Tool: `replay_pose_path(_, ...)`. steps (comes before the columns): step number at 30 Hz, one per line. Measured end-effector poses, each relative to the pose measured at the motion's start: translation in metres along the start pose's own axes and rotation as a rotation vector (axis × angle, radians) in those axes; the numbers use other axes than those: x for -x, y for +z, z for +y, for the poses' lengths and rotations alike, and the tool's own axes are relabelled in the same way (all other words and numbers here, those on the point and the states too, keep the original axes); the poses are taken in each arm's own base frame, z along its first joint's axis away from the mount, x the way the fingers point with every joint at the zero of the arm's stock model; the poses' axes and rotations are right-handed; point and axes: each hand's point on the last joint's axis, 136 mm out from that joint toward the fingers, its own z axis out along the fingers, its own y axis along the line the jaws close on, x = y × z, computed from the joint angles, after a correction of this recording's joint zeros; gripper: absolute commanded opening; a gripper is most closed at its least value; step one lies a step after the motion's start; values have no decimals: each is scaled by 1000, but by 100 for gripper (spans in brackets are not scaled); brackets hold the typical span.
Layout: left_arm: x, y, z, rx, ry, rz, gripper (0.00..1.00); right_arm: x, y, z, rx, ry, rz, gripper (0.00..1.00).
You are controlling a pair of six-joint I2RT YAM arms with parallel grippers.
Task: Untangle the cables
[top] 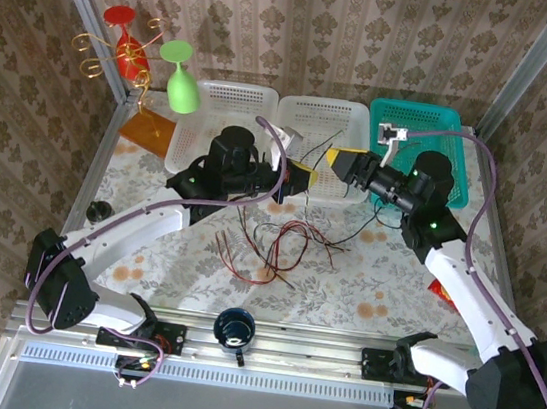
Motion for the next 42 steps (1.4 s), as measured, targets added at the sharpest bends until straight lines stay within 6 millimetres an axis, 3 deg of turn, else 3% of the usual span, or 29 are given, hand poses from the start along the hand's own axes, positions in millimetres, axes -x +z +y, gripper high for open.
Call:
replay_pose_path(3,-1,0,1,3,-1,1,0,6,4,0,-1,23,-3,50)
replay_pose_path(4,-2,0,1,4,-2,2,0,8,4,1,2,28,-5,37)
replay_pose_path(6,-2,0,1,5,-2,3,0,12,4,4,6,35,-12,23)
replay_pose_path(13,-1,-2,1,11,0,-4,0,13,4,3,6,43,-12,18)
replay_pose_path(16,1,-4,0,11,3,-11,0,13,4,2,5,53,-13,25)
replay_pose_path(19,3,-6,-2,10,5,-16,0,16,3,2,7,65,-26,45)
replay_pose_path(26,4,-6,-2,11,3,-18,0,24,-4,-10,14,115,-80,35)
replay_pose_path(32,3,-6,-2,11,3,-18,0,29,-4,-3,57,124,-84,36)
replay_pose_path(42,3,-6,-4,9,4,-17,0,17,5,-9,76,164,-30,35)
